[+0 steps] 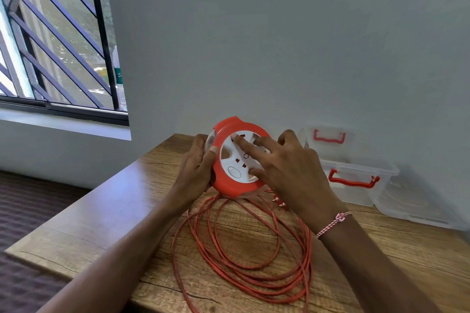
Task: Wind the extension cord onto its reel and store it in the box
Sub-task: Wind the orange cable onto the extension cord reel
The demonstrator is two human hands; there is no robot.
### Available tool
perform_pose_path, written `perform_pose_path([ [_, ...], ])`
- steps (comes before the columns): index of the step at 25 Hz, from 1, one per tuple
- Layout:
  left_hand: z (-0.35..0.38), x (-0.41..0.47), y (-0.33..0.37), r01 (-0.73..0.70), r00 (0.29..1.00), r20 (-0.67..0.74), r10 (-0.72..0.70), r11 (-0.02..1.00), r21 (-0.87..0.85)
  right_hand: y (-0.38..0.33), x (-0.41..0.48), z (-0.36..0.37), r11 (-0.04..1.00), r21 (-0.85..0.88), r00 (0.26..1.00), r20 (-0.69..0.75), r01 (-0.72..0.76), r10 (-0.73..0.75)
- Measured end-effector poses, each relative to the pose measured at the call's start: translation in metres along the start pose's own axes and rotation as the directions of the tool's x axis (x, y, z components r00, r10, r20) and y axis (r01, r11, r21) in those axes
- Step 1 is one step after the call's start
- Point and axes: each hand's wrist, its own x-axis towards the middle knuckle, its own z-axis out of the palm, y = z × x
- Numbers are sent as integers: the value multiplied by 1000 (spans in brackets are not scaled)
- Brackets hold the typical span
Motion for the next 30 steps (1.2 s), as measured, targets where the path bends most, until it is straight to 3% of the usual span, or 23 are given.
perform_pose_path([
  [4, 4, -3, 1, -6, 1000, -12, 5, 998, -55, 0, -1, 5, 975, 224, 1000, 21, 12, -17],
  [8, 2, -1, -3, -42, 996, -80, 48, 996, 75, -1, -1, 10, 950, 313, 998, 61, -5, -15],
  [12, -5, 11, -2, -101, 990, -82, 112, 987, 128, -3, -2, 6, 975, 221, 997, 72, 23, -40],
  [17, 2, 28, -2, -140, 989, -36, 142, 988, 63, -4, -2, 0, 997, -40, 996, -56, 72, -74],
  [22, -3, 24, -12, -169, 978, -112, 178, 982, 84, -8, -1, 1, 984, -80, 981, -93, 161, -168],
  [24, -5, 22, -12, -162, 976, -131, 174, 982, 102, -17, -1, -1, 991, -48, 983, -133, 121, -126],
  [27, -1, 19, -9, -175, 968, -157, 197, 974, 142, -28, 3, -6, 997, 74, 977, -210, -32, 47],
  [30, 4, 15, -5, -185, 965, -156, 209, 970, 157, -35, 6, -5, 898, 375, 940, -152, -231, 306],
])
